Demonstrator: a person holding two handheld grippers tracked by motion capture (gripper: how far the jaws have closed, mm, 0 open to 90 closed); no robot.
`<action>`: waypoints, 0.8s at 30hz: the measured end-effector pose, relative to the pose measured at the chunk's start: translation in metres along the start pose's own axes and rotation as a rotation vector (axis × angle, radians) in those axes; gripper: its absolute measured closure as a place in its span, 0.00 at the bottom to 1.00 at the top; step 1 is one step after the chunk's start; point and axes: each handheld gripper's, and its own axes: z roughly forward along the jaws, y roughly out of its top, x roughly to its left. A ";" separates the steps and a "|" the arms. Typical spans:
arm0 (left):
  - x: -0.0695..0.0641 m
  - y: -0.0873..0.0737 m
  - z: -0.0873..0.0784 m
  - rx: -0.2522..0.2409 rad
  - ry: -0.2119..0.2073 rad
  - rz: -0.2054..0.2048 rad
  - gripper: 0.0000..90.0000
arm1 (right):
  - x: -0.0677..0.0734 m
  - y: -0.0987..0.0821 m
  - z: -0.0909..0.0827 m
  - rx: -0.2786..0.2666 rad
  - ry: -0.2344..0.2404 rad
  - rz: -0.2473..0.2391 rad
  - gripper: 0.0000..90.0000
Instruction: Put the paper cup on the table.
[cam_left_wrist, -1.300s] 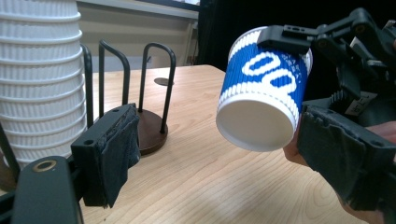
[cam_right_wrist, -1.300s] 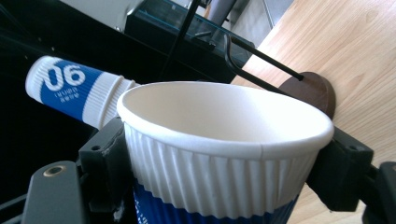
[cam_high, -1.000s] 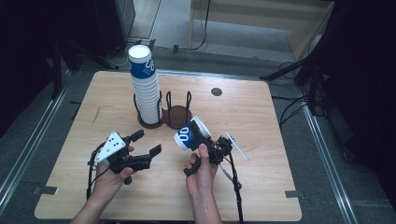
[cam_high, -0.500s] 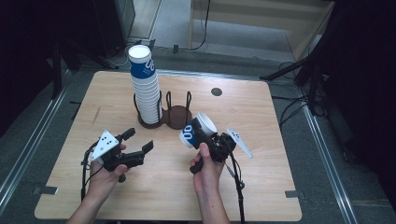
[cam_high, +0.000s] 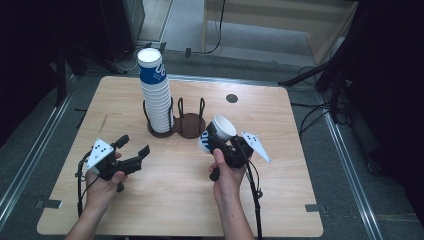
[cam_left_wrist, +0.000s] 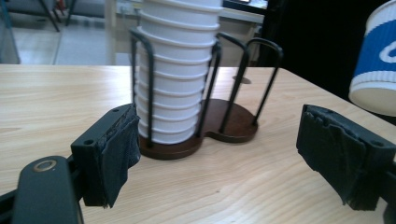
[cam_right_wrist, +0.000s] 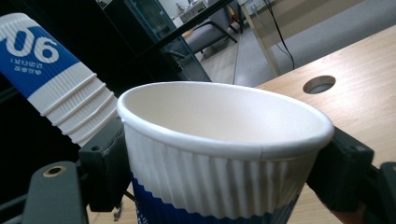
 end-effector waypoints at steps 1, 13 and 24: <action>0.002 0.000 0.000 0.001 0.004 0.002 0.16 | -0.001 0.000 0.001 0.000 -0.003 -0.016 0.21; 0.025 -0.005 -0.008 -0.001 0.116 0.030 0.16 | -0.008 0.009 0.013 -0.080 -0.041 -0.194 0.21; 0.052 -0.005 -0.024 -0.044 0.151 -0.005 0.16 | -0.019 0.025 0.026 -0.113 -0.081 -0.330 0.21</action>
